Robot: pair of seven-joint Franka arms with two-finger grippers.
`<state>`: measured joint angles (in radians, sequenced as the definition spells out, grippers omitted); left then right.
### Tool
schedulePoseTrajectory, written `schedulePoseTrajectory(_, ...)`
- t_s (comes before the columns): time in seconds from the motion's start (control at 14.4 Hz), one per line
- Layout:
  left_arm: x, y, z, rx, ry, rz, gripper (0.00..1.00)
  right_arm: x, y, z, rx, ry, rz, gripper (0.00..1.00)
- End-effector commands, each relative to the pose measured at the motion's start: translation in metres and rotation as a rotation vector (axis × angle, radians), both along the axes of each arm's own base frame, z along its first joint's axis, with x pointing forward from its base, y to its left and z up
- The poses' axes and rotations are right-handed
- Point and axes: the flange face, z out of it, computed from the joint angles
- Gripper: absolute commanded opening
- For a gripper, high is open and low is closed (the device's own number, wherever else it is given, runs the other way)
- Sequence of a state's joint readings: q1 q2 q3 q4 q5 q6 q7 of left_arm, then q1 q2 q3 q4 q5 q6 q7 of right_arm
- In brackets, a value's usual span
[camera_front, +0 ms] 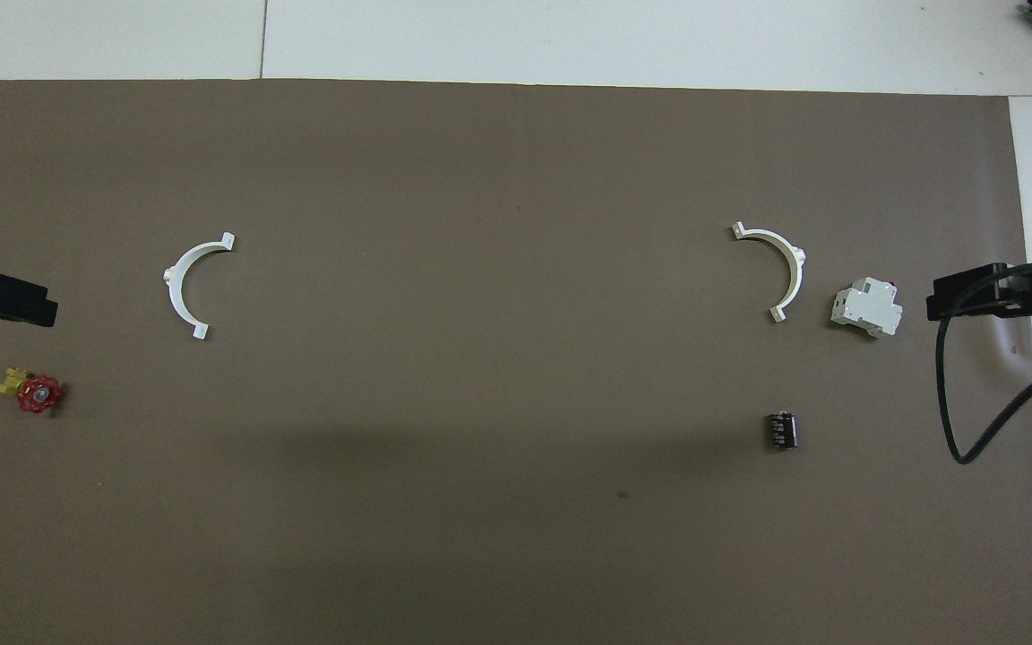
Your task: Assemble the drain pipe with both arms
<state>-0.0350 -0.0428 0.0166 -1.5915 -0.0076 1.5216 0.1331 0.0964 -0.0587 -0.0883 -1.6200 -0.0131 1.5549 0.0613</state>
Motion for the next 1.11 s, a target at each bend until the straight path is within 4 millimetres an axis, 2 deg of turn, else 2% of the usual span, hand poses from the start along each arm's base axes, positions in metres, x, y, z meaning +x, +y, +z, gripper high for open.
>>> schedulePoseTrajectory(0.0,-0.007,0.000,0.000,-0.013,0.009,0.008,1.00,-0.007,-0.004,0.001,0.005,0.009,0.010,1.00)
schedulePoseTrajectory(0.14,-0.007,0.000,0.000,-0.013,0.009,0.008,1.00,-0.008,-0.003,0.002,0.005,0.006,0.006,1.00)
schedulePoseTrajectory(0.21,-0.007,0.000,0.000,-0.013,0.009,0.008,1.00,-0.011,-0.004,-0.004,0.008,0.004,-0.067,1.00)
schedulePoseTrajectory(0.28,-0.007,0.001,0.001,-0.013,0.007,0.011,1.00,-0.005,-0.009,-0.003,0.008,-0.035,-0.061,1.00)
schedulePoseTrajectory(0.42,-0.007,0.000,0.000,-0.013,0.009,0.008,1.00,-0.006,-0.018,-0.009,0.016,-0.048,0.091,1.00)
schedulePoseTrajectory(0.56,-0.008,0.001,0.001,-0.013,0.007,0.011,1.00,-0.003,-0.022,-0.016,0.016,-0.051,0.040,1.00)
schedulePoseTrajectory(0.69,-0.008,0.001,0.001,-0.013,0.007,0.010,1.00,0.004,-0.031,-0.035,0.014,-0.071,0.020,1.00)
schedulePoseTrajectory(0.83,-0.008,0.001,0.001,-0.013,0.007,0.010,1.00,0.020,-0.032,-0.064,0.007,-0.078,0.092,1.00)
schedulePoseTrajectory(1.04,-0.007,0.000,0.000,-0.013,0.009,0.008,1.00,0.064,-0.033,-0.129,-0.001,-0.095,0.324,1.00)
